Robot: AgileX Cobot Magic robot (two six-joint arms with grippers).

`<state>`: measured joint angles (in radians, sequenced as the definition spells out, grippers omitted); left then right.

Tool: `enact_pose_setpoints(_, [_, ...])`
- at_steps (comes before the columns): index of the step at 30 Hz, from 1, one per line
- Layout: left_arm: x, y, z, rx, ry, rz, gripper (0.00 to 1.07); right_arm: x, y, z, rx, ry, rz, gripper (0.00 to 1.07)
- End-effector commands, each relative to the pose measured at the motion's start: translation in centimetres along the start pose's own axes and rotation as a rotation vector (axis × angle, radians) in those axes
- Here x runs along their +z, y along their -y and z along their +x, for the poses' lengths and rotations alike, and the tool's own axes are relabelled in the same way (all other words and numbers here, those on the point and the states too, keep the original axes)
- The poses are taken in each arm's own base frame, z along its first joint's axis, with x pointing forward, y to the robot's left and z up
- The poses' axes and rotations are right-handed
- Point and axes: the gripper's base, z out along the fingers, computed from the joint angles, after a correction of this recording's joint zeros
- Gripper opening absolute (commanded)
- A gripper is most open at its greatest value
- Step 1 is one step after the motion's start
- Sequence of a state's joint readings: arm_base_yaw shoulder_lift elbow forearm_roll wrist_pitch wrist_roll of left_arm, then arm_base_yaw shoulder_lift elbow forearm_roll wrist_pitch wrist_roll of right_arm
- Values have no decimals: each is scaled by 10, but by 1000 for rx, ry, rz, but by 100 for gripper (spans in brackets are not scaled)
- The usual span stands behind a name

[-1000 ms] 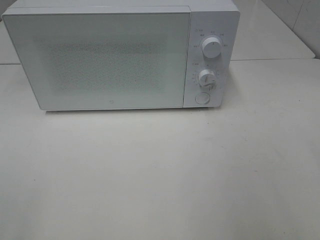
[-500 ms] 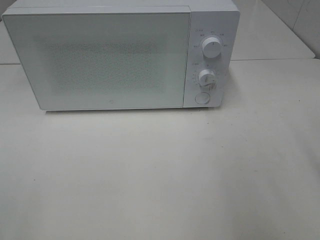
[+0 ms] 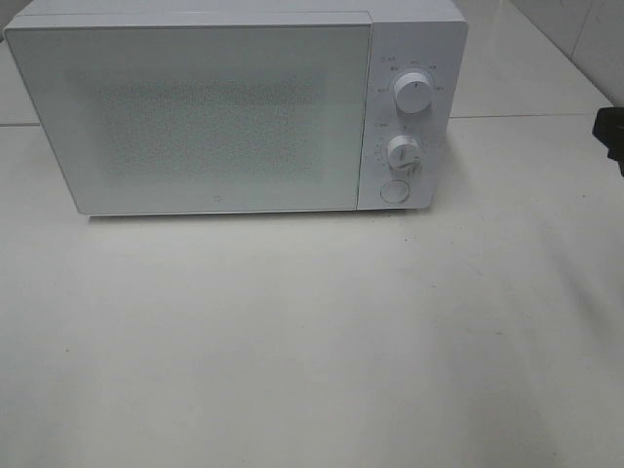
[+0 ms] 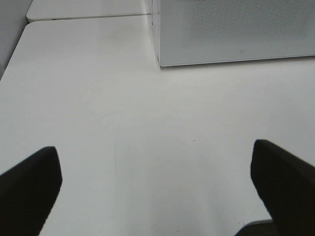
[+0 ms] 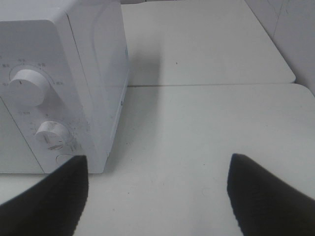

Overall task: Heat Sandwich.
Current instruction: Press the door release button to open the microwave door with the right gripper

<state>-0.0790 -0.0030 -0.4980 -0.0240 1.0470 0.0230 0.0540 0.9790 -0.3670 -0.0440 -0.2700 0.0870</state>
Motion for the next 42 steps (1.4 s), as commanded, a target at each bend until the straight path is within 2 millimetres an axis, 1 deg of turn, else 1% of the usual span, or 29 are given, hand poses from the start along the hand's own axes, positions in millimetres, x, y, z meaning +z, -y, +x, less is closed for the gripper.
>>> enact_pose_setpoints(1, [-2,1,2,-6,28,4,102,12,1,3,6,57,0,76])
enact_pose_setpoints(3, [-2,1,2,-6,28,4,102,20,1,8,6,63,-3,76])
enact_pose_setpoints(4, [-2,1,2,-6,28,4,102,20,1,8,6,63,-3,76])
enact_pose_setpoints(5, [-2,1,2,-6,28,4,102,28,1,12,7,69,-6,76])
enact_pose_setpoints(8, [-2,1,2,-6,28,4,102,41,2,21,-2,84,-1,76])
enact_pose_setpoints(9, [-2,1,2,-6,28,4,102,41,2,21,-2,84,-1,76])
enact_pose_setpoints(12, [-2,1,2,-6,28,4,102,52,6,30,10,73,37,76])
enact_pose_setpoints(13, [-2,1,2,-6,28,4,102,52,6,30,10,73,37,76])
enact_pose_setpoints(16, [-2,1,2,-6,28,4,102,60,0,37,-5,63,47,76])
enact_pose_setpoints(17, [-2,1,2,-6,28,4,102,64,-8,41,-37,59,42,76])
enact_pose_setpoints(18, [-2,1,2,-6,28,4,102,64,-8,41,-37,59,42,76])
enact_pose_setpoints(21, [-2,1,2,-6,28,4,102,69,-18,48,-53,63,55,76])
enact_pose_setpoints(22, [-2,1,2,-6,28,4,102,72,-24,52,-47,69,66,76])
enact_pose_setpoints(23, [-2,1,2,-6,28,4,102,72,-24,52,-47,69,66,76])
enact_pose_setpoints(25, [-2,1,2,-6,28,4,102,74,-31,56,-33,71,71,76])
enact_pose_setpoints(26, [-2,1,2,-6,28,4,102,75,-38,61,-25,72,71,76])
enact_pose_setpoints(27, [-2,1,2,-6,28,4,102,75,-38,61,-25,72,71,76])
enact_pose_setpoints(29, [-2,1,2,-6,28,4,102,75,-45,64,-26,78,65,76])
enact_pose_setpoints(31, [-2,1,2,-6,28,4,102,75,-57,69,-32,97,52,76])
enact_pose_setpoints(32, [-2,1,2,-6,28,4,102,75,-61,71,-33,101,49,76])
enact_pose_setpoints(33, [-2,1,2,-6,28,4,102,75,-61,71,-33,101,49,76])
enact_pose_setpoints(36, [-2,1,2,-6,28,4,102,75,-77,77,-29,89,36,76])
enact_pose_setpoints(37, [-2,1,2,-6,28,4,102,75,-77,77,-29,89,36,76])
enact_pose_setpoints(39, [-2,1,2,-6,28,4,102,76,-84,80,-29,85,28,76])
enact_pose_setpoints(40, [-2,1,2,-6,28,4,102,77,-90,82,-30,77,20,76])
enact_pose_setpoints(42, [-2,1,2,-6,28,4,102,78,-94,84,-30,72,17,76])
